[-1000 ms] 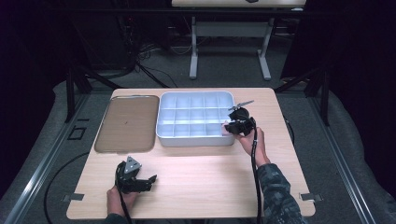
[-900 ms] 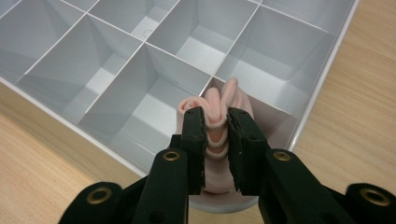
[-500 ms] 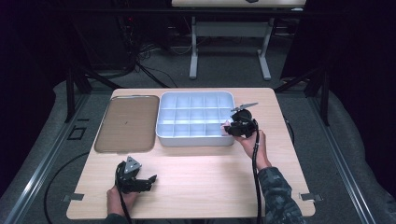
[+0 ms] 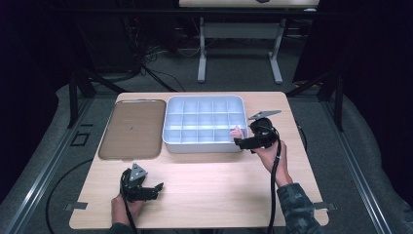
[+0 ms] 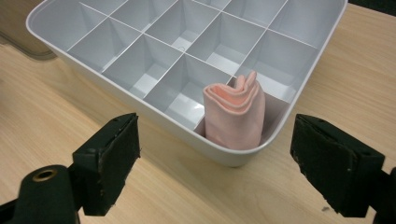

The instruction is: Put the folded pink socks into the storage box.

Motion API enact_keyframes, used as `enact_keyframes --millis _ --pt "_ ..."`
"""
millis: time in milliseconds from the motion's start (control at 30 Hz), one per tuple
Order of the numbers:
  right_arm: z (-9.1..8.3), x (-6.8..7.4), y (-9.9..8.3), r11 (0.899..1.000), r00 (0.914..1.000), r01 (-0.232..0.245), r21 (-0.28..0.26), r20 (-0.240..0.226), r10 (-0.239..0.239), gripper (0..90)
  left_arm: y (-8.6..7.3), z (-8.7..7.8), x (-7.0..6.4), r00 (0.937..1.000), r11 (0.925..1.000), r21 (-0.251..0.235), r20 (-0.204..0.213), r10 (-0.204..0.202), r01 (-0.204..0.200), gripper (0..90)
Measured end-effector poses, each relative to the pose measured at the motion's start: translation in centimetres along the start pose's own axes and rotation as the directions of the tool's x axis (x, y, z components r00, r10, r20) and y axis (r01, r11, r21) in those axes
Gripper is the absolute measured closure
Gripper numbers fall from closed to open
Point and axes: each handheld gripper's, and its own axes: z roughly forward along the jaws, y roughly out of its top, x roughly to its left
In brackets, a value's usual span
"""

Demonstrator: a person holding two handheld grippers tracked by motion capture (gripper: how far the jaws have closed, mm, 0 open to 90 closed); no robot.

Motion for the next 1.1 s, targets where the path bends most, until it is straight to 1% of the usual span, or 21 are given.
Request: enact_keyframes --millis 100,167,267,300,467,500,533,633,733,867,967,1100 --pt "-1.1 0.3 -0.5 1.0 1.0 -0.001 -0.022 -0.001 0.001 9.3 0.0 0.0 0.0 1.0 1.0 0.0 0.0 0.0 0.0 12.7" --pt "-1.8 0.6 -0.8 1.0 1.0 0.005 -0.031 0.006 -0.005 5.4 0.0 0.0 0.0 1.0 1.0 0.0 0.0 -0.001 0.001 12.7" --pt "-2.8 0.9 -1.4 0.999 0.9998 0.013 -0.047 0.015 -0.012 2.6 0.0 0.0 0.0 1.0 1.0 0.0 0.0 0.0 0.0 12.7" --pt "-3.1 1.0 -1.7 0.999 0.9999 0.012 -0.05 0.01 -0.012 1.7 0.0 0.0 0.0 1.0 1.0 0.0 0.0 0.0 0.0 12.7" --pt "-4.8 1.1 -3.1 0.998 0.9995 0.017 -0.061 0.028 -0.015 0.0 0.0 0.0 0.0 1.0 1.0 0.0 0.0 0.0 0.0 12.7" --pt "-5.0 1.1 -3.5 0.997 0.9994 0.009 -0.07 0.033 -0.007 0.0 0.0 0.0 0.0 1.0 1.0 0.0 0.0 0.0 0.0 12.7" --pt "-5.3 1.0 -3.9 0.998 0.9989 0.018 -0.067 0.044 -0.015 0.0 0.0 0.0 0.0 1.0 1.0 0.0 0.0 0.0 0.0 12.7" --pt "-6.0 0.7 -5.3 0.998 0.9982 0.011 -0.066 0.059 -0.007 0.0 0.0 0.0 0.0 1.0 1.0 0.0 0.0 0.0 0.0 12.7" --pt "-6.4 0.3 -6.8 0.998 0.9967 -0.008 -0.063 0.08 0.013 0.0 0.0 0.0 0.0 1.0 1.0 0.0 0.0 0.0 0.0 12.7" --pt "-6.3 -0.9 -9.3 0.998 0.9936 -0.042 -0.051 0.103 0.047 0.0 0.0 0.0 0.0 1.0 1.0 0.0 -0.001 0.001 -0.001 12.7" --pt "-5.9 -1.8 -11.3 0.997 0.9891 -0.068 -0.042 0.128 0.073 0.0 0.0 0.0 0.0 1.0 1.0 0.0 -0.001 0.001 -0.001 12.7" --pt "-5.0 -2.8 -13.7 0.994 0.9832 -0.103 -0.029 0.149 0.106 0.0 0.0 0.0 0.0 1.0 1.0 0.0 -0.001 0.001 -0.001 12.7"
